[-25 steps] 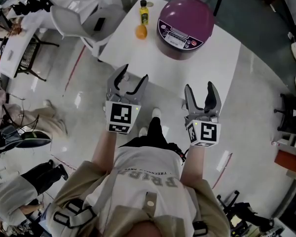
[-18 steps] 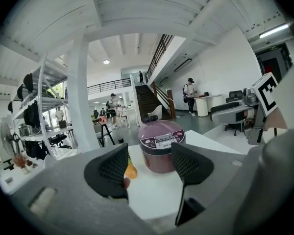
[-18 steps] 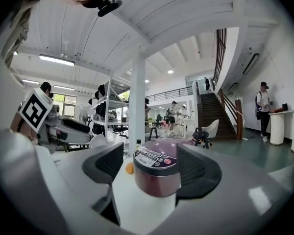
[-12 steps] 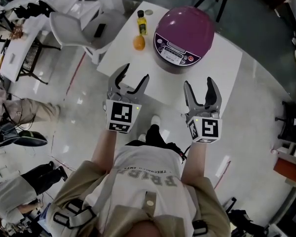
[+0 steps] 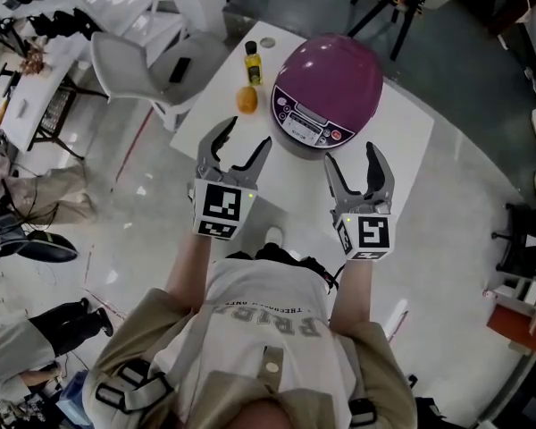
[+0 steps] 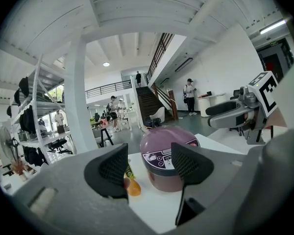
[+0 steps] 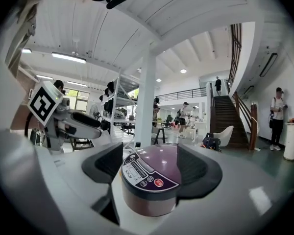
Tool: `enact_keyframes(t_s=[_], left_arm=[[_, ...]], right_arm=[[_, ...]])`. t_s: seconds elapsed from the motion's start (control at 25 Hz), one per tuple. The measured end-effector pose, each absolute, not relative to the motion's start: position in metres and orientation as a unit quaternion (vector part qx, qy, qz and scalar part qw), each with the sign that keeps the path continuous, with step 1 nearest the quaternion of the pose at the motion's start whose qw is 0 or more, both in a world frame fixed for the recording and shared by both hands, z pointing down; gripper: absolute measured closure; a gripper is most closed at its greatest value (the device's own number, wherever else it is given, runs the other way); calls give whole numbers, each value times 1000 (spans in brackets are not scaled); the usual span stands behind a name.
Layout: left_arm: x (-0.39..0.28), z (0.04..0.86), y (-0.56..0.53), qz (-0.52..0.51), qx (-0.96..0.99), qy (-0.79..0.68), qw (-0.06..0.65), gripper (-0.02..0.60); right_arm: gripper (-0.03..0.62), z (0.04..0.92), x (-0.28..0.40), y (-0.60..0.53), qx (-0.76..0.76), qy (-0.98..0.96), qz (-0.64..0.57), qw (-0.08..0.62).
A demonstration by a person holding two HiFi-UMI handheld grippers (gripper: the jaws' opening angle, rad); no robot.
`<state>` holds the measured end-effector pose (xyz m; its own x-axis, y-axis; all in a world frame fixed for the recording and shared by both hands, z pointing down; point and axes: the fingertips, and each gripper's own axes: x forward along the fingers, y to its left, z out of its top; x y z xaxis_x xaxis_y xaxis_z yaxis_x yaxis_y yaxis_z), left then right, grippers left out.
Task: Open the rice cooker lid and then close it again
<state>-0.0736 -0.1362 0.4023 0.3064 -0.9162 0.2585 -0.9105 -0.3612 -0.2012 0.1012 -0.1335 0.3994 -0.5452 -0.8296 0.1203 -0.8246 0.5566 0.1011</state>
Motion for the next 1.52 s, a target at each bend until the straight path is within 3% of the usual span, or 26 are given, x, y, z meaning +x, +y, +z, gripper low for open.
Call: enact_keyframes(t_s=[0.44, 0.84, 1.52], left_arm=[[-62, 415, -162, -177, -812, 556, 10, 293], [-54, 446, -184, -253, -838, 483, 26, 293], [1, 491, -191, -408, -869, 210, 185, 219]], right_arm=[[258, 408, 84, -150, 423, -901, -15, 90], [224, 425, 64, -155, 396, -906, -10, 150], [198, 478, 33, -164, 328, -884, -12, 333]])
